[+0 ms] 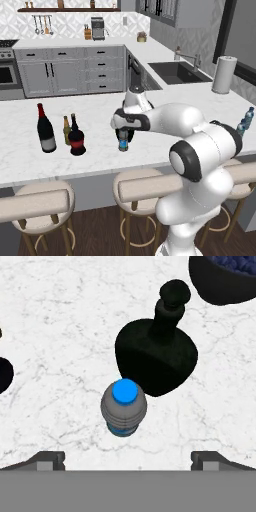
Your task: Move the plastic bottles in the middle to the plastics group, and the glass bottles in the middle to the glass group.
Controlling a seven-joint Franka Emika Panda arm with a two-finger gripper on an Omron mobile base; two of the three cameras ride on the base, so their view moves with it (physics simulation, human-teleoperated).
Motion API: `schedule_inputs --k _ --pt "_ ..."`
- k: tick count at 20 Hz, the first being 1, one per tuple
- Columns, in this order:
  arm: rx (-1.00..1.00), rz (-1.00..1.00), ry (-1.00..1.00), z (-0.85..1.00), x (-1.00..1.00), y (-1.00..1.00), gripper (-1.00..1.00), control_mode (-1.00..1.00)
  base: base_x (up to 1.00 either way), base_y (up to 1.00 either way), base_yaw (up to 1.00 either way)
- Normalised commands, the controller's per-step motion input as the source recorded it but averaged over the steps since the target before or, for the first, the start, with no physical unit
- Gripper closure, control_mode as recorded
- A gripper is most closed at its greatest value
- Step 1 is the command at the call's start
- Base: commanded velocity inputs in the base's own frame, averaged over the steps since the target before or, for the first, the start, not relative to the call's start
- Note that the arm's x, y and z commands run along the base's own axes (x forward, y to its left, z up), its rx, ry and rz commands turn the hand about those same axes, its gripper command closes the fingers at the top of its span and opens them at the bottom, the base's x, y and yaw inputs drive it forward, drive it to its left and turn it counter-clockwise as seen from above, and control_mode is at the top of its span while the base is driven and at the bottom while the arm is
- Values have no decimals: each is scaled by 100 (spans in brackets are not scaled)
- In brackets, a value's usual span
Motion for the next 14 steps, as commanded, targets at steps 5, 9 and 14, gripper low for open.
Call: schedule_inputs --k 5,9,14 --pt "0 0 -7 -32 15 0 -100 -100 0 0 0" --pt "0 0 -12 -28 12 1 -100 -100 0 0 0" --pt "0 0 -9 -5 2 9 -100 -100 0 0 0"
